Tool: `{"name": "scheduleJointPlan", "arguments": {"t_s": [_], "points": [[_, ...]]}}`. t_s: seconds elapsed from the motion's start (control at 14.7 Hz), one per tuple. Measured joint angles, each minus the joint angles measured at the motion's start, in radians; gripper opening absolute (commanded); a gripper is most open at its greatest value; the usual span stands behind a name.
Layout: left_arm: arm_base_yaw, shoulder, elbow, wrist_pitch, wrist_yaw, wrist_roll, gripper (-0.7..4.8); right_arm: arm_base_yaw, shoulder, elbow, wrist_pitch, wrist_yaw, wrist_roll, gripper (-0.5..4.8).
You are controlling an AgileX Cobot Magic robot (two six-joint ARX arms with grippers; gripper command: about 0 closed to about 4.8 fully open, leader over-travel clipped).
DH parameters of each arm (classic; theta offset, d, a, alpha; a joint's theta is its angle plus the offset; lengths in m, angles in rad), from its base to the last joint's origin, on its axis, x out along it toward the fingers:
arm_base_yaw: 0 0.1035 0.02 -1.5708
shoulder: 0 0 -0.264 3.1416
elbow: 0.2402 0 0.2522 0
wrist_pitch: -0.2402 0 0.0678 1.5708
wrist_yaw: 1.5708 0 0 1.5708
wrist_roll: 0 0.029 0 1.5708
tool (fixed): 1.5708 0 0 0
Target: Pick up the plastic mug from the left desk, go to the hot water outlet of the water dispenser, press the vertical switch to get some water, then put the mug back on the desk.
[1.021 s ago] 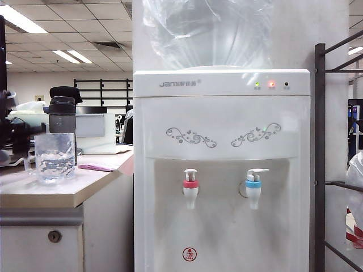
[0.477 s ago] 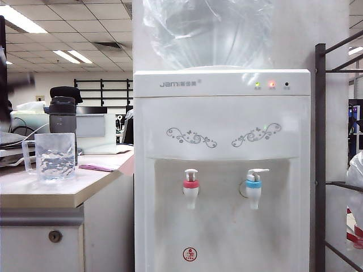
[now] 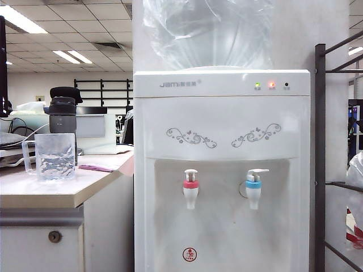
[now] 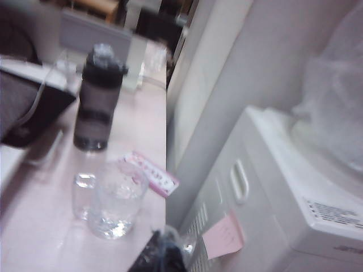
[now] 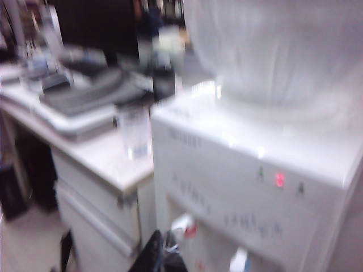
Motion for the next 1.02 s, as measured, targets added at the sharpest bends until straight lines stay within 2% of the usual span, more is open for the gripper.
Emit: {"name": "scheduleJointPlan", "arguments": {"t_s": [0.07,0.14,0.27,0.41,0.54,0.68,0.75,0.82,1.02], "points": [[-0.006,-0.053,-0.023,-0.013,-0.014,0.000,-0.06,0.001,-0.036,-0.029,0.033,0.000,0.001,-0.05],[-0.005,-0.242,-0.100,-0.108,-0.027,0.000,-0.06,0.001,-0.110,-0.121,0.038,-0.004,0.042,-0.05],[-0.006,-0.446,-0.197,-0.278,-0.030,-0.008,-0.06,0.001,-0.109,-0.221,0.074,0.000,0.088,-0.05],[-0.005,-0.516,-0.254,-0.317,-0.048,-0.021,-0.06,0.001,-0.108,-0.289,0.099,0.002,0.090,-0.05],[-0.005,-0.509,-0.304,-0.314,-0.054,-0.031,-0.05,0.003,-0.108,-0.360,0.153,0.000,0.092,-0.05],[-0.010,-0.509,-0.362,-0.251,-0.060,-0.048,-0.05,0.002,-0.108,-0.417,0.174,0.008,0.094,-0.05],[-0.010,-0.508,-0.404,-0.230,-0.065,-0.055,-0.06,0.001,-0.108,-0.453,0.190,0.035,0.096,-0.05],[-0.011,-0.509,-0.470,-0.222,-0.077,-0.061,-0.06,0.001,-0.108,-0.488,0.203,0.115,0.098,-0.05],[-0.011,-0.506,-0.527,-0.183,-0.122,-0.064,-0.06,0.000,-0.109,-0.501,0.207,0.198,0.097,-0.05]]}}
